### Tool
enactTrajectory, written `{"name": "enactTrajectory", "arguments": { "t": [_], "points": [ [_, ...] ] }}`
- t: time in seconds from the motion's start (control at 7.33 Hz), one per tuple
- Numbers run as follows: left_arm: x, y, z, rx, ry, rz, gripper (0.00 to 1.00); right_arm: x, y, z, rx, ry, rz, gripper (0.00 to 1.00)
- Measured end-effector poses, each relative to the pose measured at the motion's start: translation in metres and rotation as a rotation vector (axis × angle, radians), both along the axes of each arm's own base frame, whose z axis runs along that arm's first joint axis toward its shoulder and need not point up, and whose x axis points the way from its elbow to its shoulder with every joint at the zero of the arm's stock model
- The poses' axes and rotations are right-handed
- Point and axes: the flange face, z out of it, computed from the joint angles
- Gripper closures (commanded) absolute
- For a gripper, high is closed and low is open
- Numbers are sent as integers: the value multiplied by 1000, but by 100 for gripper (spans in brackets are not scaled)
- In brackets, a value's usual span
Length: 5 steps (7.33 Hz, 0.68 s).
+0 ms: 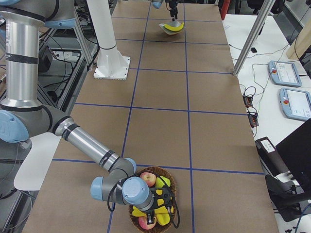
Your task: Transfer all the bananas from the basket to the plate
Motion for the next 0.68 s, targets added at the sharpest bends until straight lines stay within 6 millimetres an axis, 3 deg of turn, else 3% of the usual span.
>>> {"name": "enactTrajectory", "arguments": {
  "t": [0.41, 0.68],
  "points": [
    [4, -7, -10, -40, 27, -29, 2, 19, -2, -27, 67, -41, 36, 100],
    [9, -15, -23, -52, 48, -40, 2, 23, -18, -71, 80, -105, 45, 100]
  ]
}}
